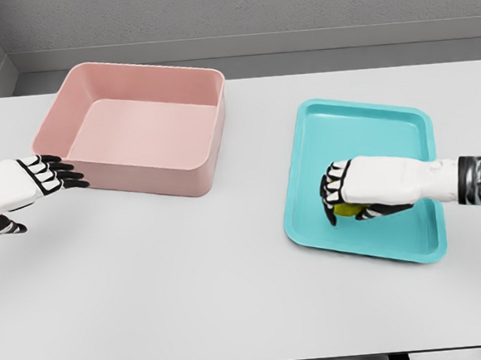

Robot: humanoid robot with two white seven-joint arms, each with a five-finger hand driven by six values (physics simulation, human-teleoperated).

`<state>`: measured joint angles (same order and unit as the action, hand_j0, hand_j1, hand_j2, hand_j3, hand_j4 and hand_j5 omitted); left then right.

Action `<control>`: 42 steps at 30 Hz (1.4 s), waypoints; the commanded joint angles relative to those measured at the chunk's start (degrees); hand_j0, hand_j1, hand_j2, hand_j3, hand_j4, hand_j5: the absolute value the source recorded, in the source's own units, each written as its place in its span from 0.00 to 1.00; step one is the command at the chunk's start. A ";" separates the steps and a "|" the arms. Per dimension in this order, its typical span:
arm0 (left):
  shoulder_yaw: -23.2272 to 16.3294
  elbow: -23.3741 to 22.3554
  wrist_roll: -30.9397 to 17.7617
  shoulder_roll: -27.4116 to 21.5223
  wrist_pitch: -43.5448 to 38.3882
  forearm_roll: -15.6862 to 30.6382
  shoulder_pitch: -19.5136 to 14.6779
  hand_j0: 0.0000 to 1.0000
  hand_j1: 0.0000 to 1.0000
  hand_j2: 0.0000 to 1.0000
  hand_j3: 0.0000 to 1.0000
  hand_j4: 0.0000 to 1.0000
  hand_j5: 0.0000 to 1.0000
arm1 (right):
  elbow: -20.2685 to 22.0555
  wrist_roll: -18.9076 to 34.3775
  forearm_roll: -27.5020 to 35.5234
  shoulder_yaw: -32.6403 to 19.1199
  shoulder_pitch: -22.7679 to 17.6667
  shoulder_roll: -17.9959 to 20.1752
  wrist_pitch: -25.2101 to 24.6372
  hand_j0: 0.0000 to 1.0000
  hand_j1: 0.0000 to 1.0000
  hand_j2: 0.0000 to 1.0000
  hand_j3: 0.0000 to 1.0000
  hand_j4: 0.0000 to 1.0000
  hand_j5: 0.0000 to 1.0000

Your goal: Put the tennis from the blue tray into the pink basket with both arms

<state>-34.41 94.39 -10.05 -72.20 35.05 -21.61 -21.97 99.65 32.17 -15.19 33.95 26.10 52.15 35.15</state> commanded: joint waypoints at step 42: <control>0.04 -0.08 0.03 -0.13 -0.05 0.34 -0.09 1.00 1.00 1.00 1.00 1.00 1.00 | 1.16 2.83 -7.92 8.59 6.59 -17.52 -0.15 0.41 0.41 0.41 0.41 0.41 0.41</control>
<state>-34.41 94.35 -10.05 -72.22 35.05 -21.60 -22.06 100.90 35.04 -23.08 42.11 32.70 35.44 35.17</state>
